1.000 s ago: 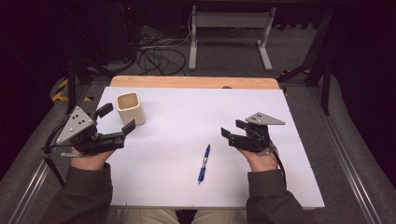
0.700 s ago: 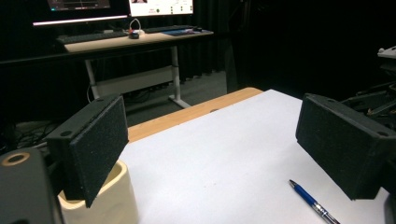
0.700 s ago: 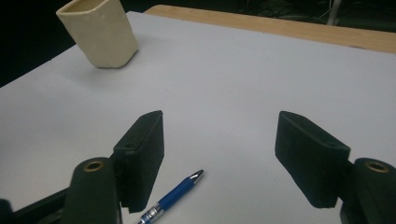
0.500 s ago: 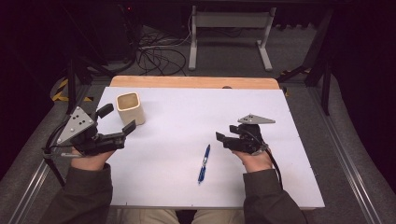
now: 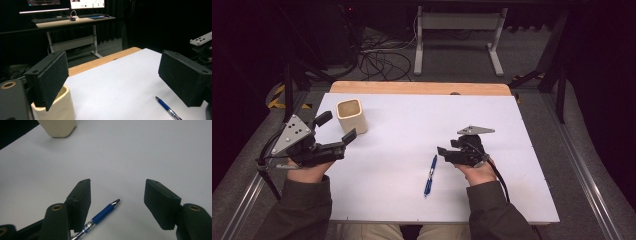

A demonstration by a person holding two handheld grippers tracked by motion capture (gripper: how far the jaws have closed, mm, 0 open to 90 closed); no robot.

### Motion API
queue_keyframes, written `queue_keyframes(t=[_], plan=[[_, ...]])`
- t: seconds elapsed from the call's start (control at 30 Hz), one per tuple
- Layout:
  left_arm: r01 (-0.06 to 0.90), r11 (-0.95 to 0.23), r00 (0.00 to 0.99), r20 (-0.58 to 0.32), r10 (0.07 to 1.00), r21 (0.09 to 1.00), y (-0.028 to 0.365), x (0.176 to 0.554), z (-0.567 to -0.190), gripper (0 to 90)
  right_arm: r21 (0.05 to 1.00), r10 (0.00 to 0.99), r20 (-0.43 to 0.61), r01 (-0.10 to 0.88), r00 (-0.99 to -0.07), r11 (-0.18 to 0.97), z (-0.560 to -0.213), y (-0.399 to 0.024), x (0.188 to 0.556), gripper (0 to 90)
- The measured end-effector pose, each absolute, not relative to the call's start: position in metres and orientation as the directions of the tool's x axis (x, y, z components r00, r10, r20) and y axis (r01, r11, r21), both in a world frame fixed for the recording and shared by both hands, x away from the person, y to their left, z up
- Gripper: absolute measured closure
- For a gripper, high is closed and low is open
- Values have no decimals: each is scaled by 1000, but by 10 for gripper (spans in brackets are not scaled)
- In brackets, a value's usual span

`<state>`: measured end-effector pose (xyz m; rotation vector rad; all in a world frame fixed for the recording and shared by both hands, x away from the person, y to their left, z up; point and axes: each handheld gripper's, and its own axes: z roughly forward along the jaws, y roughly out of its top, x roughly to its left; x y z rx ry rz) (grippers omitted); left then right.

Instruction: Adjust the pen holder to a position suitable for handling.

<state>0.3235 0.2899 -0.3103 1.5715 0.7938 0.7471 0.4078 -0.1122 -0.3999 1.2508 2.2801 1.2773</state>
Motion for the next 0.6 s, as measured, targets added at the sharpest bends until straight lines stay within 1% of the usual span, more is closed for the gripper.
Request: queue_keyframes(t=[0.37, 0.6], plan=[[91, -109, 564, 39, 825, 990, 290, 323, -311, 102, 724, 774, 200, 623, -600, 296, -416, -100, 414, 422], [96, -110, 563, 37, 826, 989, 289, 324, -312, 103, 698, 775, 204, 644, -599, 314, -426, -95, 417, 441]])
